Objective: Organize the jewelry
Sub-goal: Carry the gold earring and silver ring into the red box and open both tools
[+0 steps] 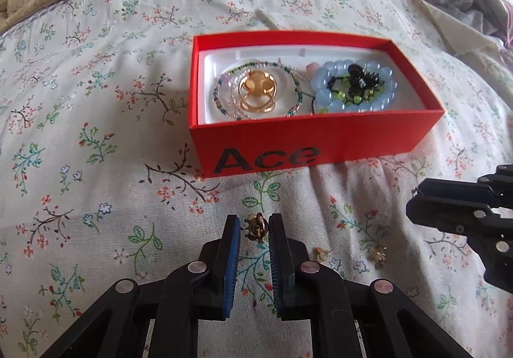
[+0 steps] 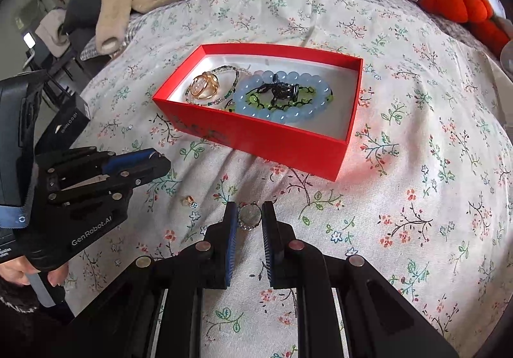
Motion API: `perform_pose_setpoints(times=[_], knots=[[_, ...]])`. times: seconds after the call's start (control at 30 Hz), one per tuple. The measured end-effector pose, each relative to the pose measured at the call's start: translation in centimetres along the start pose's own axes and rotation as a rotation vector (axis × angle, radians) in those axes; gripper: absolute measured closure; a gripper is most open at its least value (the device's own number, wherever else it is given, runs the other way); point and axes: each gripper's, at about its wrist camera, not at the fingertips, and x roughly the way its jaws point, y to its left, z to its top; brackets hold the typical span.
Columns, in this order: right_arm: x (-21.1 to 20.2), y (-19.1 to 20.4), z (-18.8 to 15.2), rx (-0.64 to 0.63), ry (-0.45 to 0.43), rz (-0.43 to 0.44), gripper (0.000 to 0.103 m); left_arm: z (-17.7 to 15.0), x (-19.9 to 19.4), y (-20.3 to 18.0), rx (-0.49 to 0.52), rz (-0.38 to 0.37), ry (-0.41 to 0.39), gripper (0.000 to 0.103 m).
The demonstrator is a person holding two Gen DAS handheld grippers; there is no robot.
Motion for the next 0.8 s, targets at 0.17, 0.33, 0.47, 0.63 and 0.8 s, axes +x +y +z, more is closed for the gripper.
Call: perform_pose_setpoints(times=[0.17, 0.33, 0.47, 0.63, 0.8], knots=[[-1.4, -0.7, 0.6, 0.036, -0.040, 0.005, 0.087, 0.7, -2.1, -0.1, 0.004, -0.013, -0.049, 0.091], [-2.9, -1.3, 1.4, 0.069, -0.077, 0.005, 0.087, 1.9, -3.2, -0.5, 0.004, -0.034, -0.083, 0.091], [-3.9, -1.5, 2.0, 0.088, -0.099, 0.005, 0.087, 3.1, -3.3, -1.0, -0.012, -0.045, -0.101, 0.091], [-4.6, -2.1, 3.0, 0.118, -0.126, -0.001, 0.087, 4.6, -2.5, -2.0, -0.023, -0.074, -0.125, 0.091], [-4.7, -3.4, 3.7, 0.168, -0.137, 0.007, 0.087, 5.6, -0.8, -2.4, -0.042, -0.071, -0.113, 0.091]])
